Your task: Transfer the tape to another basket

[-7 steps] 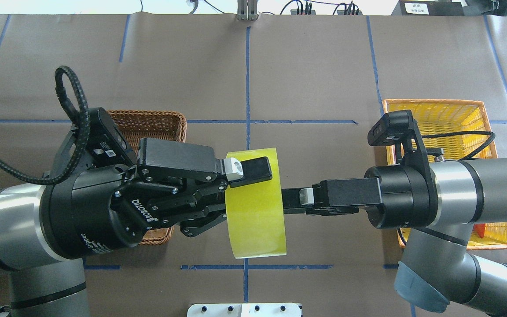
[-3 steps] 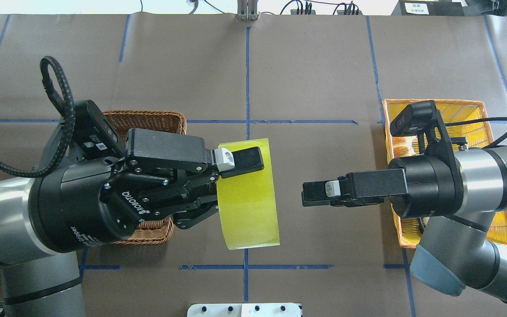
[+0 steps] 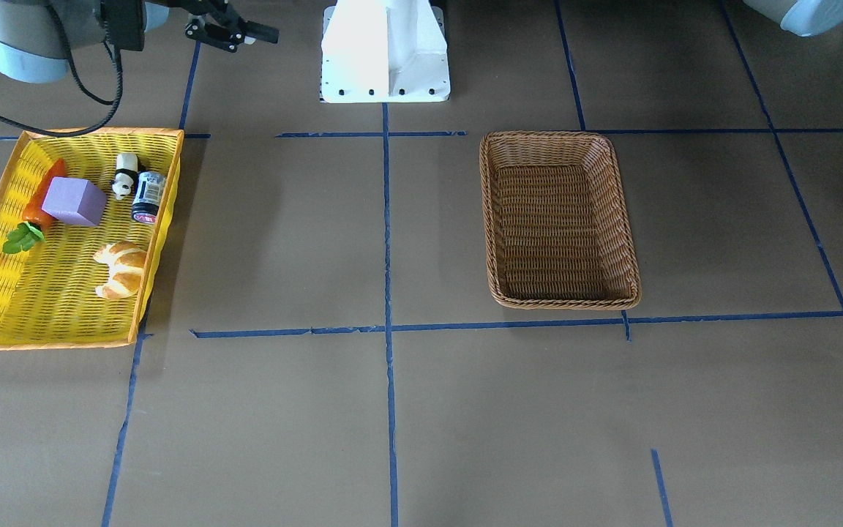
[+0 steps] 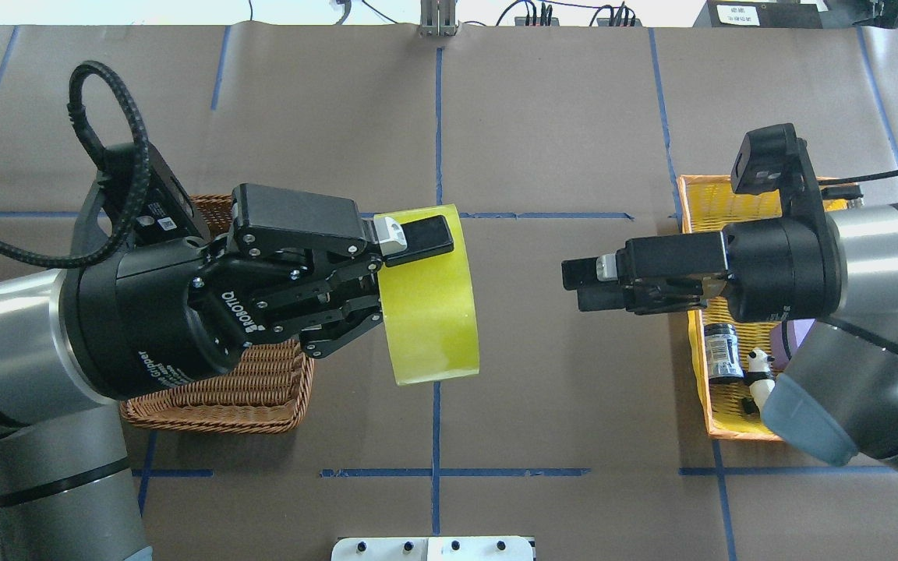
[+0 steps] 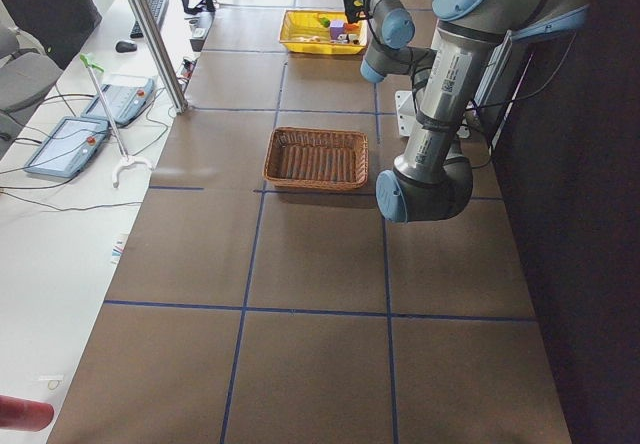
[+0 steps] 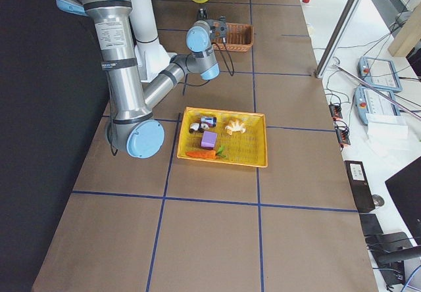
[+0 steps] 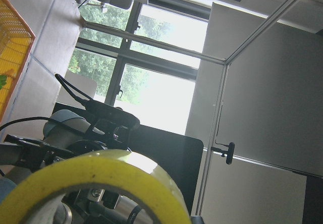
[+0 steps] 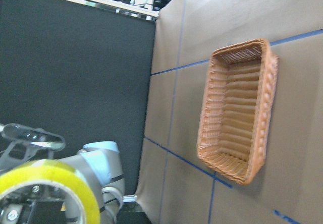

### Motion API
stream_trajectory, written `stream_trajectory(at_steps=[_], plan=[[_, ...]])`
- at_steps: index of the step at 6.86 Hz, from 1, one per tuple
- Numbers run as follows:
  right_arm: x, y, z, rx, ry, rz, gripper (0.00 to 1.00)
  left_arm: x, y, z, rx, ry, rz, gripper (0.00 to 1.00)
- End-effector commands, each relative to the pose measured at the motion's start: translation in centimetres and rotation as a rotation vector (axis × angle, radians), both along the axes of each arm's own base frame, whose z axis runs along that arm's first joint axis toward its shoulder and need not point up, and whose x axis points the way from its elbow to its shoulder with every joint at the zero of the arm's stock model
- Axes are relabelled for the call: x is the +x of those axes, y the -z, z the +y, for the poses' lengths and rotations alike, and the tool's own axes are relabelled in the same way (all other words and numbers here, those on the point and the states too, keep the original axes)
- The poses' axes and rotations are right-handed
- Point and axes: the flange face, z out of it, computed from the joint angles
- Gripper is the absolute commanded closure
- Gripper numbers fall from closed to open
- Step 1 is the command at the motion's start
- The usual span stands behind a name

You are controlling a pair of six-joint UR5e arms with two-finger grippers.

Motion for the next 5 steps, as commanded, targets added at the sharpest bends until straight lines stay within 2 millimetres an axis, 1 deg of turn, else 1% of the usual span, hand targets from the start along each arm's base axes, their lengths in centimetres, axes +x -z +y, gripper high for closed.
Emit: stream_trajectory(at_steps=[1, 2, 3, 4, 5], plan=[[4.2, 0.6, -6.1, -0.168, -0.003, 0.234, 0.00, 0.9, -1.0, -2.1, 0.012, 0.087, -0.171, 1.00], [4.8, -0.6, -8.1, -0.193, -0.041, 0.318, 0.00, 1.7, -1.3, -2.8, 0.045, 0.122, -0.278, 1.00], [4.4, -2.3, -10.0, -0.197, -0.060, 0.451, 0.00, 1.8, -2.1, -5.1, 0.064, 0.123, -0.458, 1.00], [4.1, -3.5, -11.4, -0.178, -0.073, 0.562, 0.00, 1.7, -3.1, -7.1, 0.087, 0.108, -0.621, 1.00], [3.6, -5.1, -12.4, -0.150, -0.102, 0.665, 0.00, 2.6, -4.3, -8.2, 0.124, 0.106, -0.780, 1.00]])
